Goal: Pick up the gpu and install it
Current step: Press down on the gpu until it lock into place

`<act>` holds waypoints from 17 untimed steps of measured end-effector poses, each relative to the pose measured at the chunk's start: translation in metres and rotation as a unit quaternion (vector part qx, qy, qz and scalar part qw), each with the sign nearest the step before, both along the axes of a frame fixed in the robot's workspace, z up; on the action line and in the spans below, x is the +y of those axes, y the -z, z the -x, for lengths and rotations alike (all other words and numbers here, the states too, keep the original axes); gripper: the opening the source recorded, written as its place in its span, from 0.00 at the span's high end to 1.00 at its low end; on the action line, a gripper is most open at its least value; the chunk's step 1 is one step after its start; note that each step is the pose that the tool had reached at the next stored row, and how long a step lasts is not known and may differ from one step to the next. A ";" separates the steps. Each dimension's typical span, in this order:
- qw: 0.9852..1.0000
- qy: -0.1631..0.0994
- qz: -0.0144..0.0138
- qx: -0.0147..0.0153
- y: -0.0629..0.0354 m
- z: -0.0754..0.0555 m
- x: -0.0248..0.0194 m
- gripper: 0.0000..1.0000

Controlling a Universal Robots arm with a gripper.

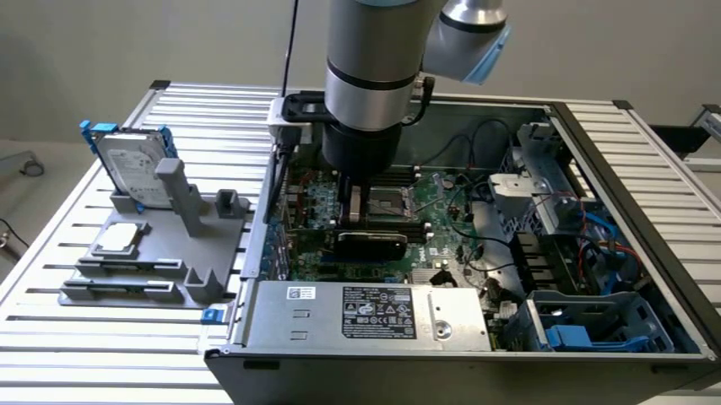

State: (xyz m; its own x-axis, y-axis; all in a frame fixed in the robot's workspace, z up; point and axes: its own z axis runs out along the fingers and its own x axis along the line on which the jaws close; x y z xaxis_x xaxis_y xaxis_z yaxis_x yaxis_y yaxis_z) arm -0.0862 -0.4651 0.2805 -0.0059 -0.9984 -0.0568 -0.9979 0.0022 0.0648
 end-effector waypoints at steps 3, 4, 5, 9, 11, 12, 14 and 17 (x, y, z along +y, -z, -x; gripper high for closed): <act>1.000 0.000 0.000 0.000 0.0002 0.000 0.0001 0.89; 1.000 0.000 0.000 0.000 0.0004 0.000 0.0001 0.89; 1.000 0.000 0.000 0.000 0.0009 0.000 0.0001 0.89; 1.000 -0.002 0.000 -0.002 0.0034 0.000 0.0004 0.89; 1.000 -0.002 0.000 -0.003 0.0043 0.000 0.0008 0.89; 1.000 -0.003 0.000 -0.003 0.0047 0.000 0.0009 0.89; 1.000 -0.003 0.000 -0.005 0.0056 0.000 0.0013 0.89; 1.000 -0.004 0.000 -0.006 0.0067 0.000 0.0020 0.89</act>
